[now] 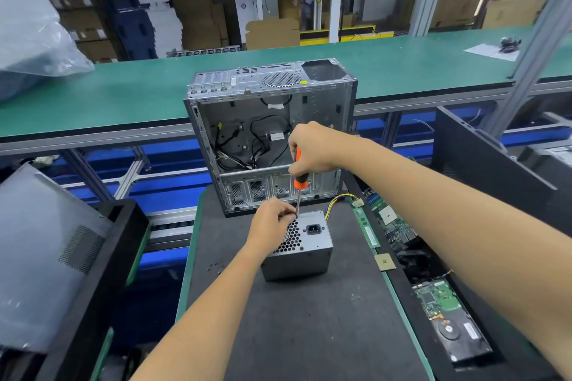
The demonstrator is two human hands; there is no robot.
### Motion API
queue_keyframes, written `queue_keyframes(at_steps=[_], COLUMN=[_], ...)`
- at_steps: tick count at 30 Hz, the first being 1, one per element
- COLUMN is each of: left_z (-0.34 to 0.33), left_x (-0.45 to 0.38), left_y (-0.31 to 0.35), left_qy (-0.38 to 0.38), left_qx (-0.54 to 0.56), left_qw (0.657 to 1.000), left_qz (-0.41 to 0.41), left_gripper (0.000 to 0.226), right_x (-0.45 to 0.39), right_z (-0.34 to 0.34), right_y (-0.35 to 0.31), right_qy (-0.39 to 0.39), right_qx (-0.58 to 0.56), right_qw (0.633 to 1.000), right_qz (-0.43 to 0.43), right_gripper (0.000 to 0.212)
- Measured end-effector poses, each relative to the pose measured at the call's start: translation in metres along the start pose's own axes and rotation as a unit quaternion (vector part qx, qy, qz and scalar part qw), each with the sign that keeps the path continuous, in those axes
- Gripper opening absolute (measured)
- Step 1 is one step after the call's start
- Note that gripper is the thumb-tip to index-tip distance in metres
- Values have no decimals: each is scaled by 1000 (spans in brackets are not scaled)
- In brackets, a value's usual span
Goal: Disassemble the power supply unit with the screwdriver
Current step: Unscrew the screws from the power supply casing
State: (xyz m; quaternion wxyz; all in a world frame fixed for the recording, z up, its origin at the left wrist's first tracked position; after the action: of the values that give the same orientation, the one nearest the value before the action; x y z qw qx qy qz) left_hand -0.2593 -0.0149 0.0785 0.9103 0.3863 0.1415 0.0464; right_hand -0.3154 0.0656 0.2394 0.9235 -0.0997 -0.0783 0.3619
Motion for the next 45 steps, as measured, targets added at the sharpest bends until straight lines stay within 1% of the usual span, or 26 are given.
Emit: queue_keyframes(at_steps=[4, 7, 9, 12, 14, 16, 19, 21, 23, 24, 26, 29, 31, 33, 37, 40, 42, 45], left_z=[0, 1, 1, 1, 1, 0, -1, -2, -2, -2, -2, -3, -3, -3, -4, -3, -3, -5], left_x=[2, 4, 4, 4, 4, 4, 5, 5, 6, 6, 5, 3, 2, 1, 1, 1, 3, 6], left_y=[-4, -5, -4, -4, -5, -7, -8, -9, -10, -10, -11, -12, -12, -12, -13, -12, -12, -14], left_qy=[5, 9, 12, 14, 18, 20, 18, 15, 16, 17, 20, 18, 19, 19, 14, 15, 13, 12], left_qx=[14, 18, 15, 4, 1, 5, -10, -20, -28, -30, -32, -37, -38, -40, -42, -40, -39, -44], left_qw=[1000, 999, 1000, 1000, 1000, 1000, 1000, 1000, 999, 999, 999, 999, 999, 999, 999, 999, 999, 999], left_qz=[23, 29, 22, 14, 11, 11, 8, 10, 16, 17, 18, 17, 15, 15, 17, 19, 22, 23], left_gripper=[22, 22, 21, 20, 20, 21, 20, 20, 23, 25, 27, 27, 32, 35, 29, 26, 19, 8], right_x=[-2, -4, -3, -1, -3, -5, -8, -10, -10, -9, -6, -3, -3, -4, -4, -1, -1, -3], right_z=[-1, 1, -2, -7, -9, -9, -6, 0, 7, 8, 7, -1, -5, -8, -9, -9, -6, 1], right_y=[3, -1, -8, -23, -30, -32, -28, -17, -4, 1, 6, 5, -5, -16, -36, -50, -53, -47], right_qy=[-31, -29, -51, -96, -107, -111, -117, -91, -61, -59, -79, -111, -123, -139, -158, -158, -151, -139], right_qx=[-28, -33, -32, 26, 57, 63, 42, 30, 63, 82, 93, 62, 76, 116, 184, 209, 211, 168], right_qw=[998, 997, 997, 995, 992, 990, 992, 995, 994, 991, 989, 990, 989, 983, 968, 957, 956, 970], right_qz=[-46, -60, -38, 20, 47, 53, 22, -28, -71, -85, -89, -63, -31, 1, 70, 124, 135, 112], right_gripper=[19, 21, 20, 18, 16, 15, 17, 20, 25, 28, 37, 45, 41, 35, 22, 18, 20, 17])
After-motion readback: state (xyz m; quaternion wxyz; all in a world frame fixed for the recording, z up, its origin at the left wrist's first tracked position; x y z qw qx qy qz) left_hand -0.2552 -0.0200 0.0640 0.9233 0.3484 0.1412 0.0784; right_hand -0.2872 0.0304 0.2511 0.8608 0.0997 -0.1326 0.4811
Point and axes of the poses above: each hand's wrist, its own x-axis away from the middle knuckle, its own z-axis out of the back of the hand, y = z × x, the point moved 8 cm from there along -x, towards the middle knuckle, and after that the axes turned 4 degrees about -z, right-handed, at the moved point
